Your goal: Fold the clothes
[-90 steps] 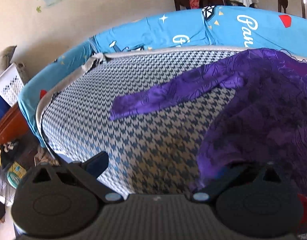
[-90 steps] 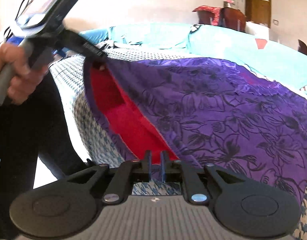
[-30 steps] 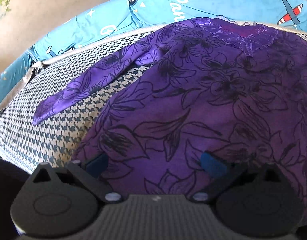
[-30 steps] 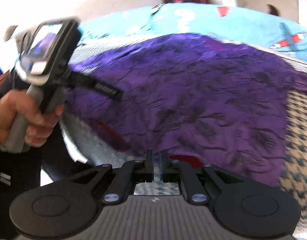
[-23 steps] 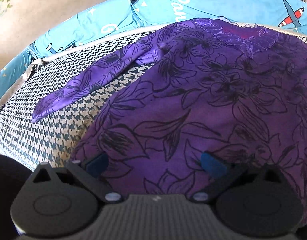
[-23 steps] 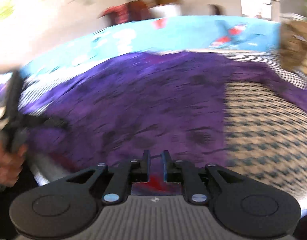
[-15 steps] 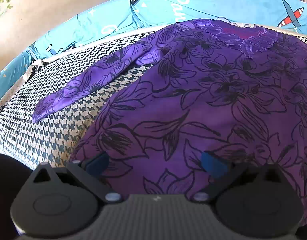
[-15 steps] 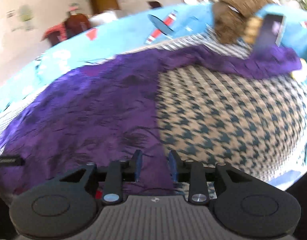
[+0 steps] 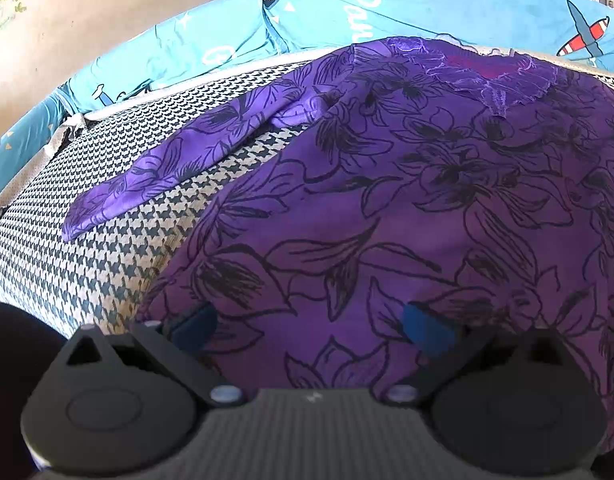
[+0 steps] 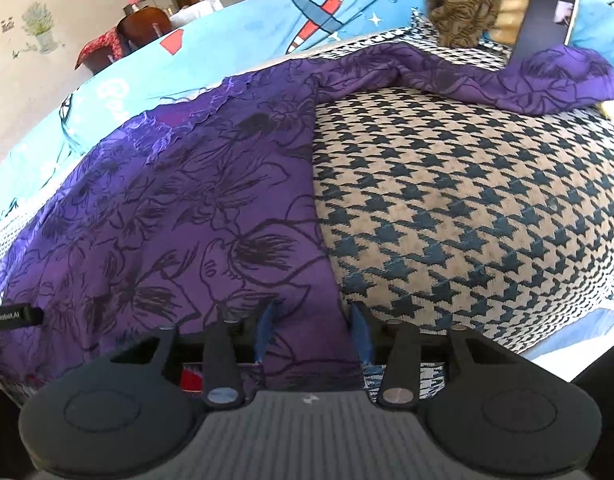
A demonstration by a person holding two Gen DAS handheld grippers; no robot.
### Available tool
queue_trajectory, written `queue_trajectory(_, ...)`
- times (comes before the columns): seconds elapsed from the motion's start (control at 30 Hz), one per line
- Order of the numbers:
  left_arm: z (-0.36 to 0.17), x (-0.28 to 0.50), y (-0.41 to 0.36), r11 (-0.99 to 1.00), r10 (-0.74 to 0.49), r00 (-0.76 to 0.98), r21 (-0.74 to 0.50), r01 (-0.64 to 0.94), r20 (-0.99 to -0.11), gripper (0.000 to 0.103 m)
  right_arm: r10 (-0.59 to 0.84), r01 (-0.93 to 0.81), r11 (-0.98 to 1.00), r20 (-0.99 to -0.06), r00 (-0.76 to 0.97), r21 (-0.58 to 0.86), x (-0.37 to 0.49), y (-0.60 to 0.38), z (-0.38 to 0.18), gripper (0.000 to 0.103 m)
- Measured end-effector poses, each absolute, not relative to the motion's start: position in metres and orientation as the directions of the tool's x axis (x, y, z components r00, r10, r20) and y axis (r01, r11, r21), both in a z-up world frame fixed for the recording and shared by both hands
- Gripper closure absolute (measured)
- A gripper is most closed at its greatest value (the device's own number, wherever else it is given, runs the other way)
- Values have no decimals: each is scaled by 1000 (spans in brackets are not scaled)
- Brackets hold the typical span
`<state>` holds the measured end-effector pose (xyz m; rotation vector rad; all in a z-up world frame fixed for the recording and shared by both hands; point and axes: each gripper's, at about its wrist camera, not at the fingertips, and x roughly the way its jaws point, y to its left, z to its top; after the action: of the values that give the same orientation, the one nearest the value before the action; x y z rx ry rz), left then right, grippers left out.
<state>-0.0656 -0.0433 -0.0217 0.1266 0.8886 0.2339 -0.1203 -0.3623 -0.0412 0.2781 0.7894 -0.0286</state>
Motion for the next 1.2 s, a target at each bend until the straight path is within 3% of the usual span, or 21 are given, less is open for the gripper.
queue_trajectory(0.07, -22, -66, -44, 967, 256, 609, 210, -147, -751, 0, 85, 121, 964, -703, 706, 237, -121, -362, -42, 74)
queue_trajectory(0.13, -22, -66, -44, 966, 257, 611, 215, -144, -749, 0, 98, 109, 963, -700, 708, 245, -122, -362, -41, 91)
queue_trajectory(0.37, -21, -71, -47, 971, 237, 610, 212, -114, -756, 0, 44, 117, 973, -662, 749, 197, -132, -358, -26, 94)
queue_trajectory(0.63, -23, -97, -63, 978, 131, 595, 202, 54, -793, 0, -183, 245, 969, -544, 819, 43, -163, -367, 12, 96)
queue_trajectory(0.97, -24, -113, -72, 966, 55, 608, 196, 169, -792, 0, -247, 347, 937, -629, 737, 39, -152, -381, 2, 98)
queue_trajectory(1.17, -16, -110, -62, 976, 60, 642, 179, 122, -764, 0, -283, 409, 911, -658, 698, 43, -152, -391, -4, 98)
queue_trajectory(1.2, -15, -109, -60, 978, 64, 647, 175, 109, -759, 0, -312, 426, 904, -655, 688, 17, -152, -390, -4, 102)
